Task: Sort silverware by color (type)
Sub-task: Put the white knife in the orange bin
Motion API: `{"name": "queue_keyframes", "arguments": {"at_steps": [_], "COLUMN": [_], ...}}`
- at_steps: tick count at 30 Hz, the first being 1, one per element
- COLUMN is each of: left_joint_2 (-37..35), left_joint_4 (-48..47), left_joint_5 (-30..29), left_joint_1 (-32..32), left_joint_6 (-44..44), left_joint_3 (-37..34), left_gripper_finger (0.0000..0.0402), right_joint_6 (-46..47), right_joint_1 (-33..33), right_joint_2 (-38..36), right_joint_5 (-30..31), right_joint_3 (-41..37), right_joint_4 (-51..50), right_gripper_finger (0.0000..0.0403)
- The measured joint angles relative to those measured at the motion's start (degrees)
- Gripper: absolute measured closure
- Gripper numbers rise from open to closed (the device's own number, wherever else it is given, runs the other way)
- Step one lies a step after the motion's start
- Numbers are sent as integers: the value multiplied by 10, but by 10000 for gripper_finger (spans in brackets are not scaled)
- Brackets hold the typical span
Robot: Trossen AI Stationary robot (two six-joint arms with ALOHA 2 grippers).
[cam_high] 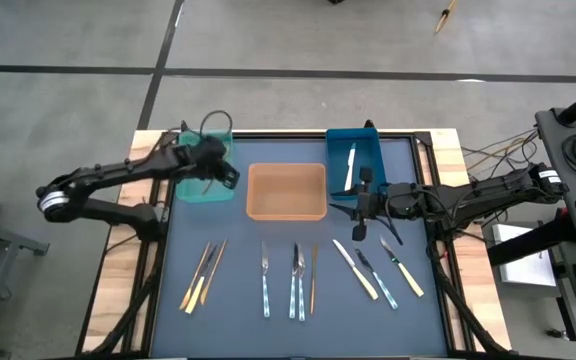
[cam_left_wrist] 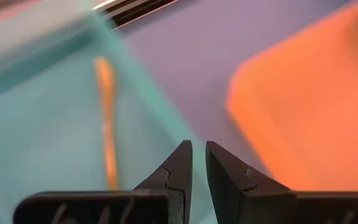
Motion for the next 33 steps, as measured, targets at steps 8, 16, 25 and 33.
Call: {"name": "queue_keyframes", "arguments": {"at_steps": [8,16,25,33], "left_joint_2": [-18,-9,-9,-9], "left_joint_4": [2,11,77,100], "left_joint_5": [-84,-140,-140,-140], "left_joint_1": [-170,-292,-379,-408], "left_joint_6": [-46,-43,71,121], "left_joint_3": [0,0,0,0], "left_gripper_finger": [372,372,372,372], "right_joint_6": [70,223,347,408], "right_joint_1": [0,0,4,20], "right_joint_2": [0,1,62,167], "right_joint_5": [0,0,-1,-3], "right_joint_3": [1,8,30,122], "right_joint_4": [0,0,4,-68], "right_gripper_finger": [296,296,296,296]}}
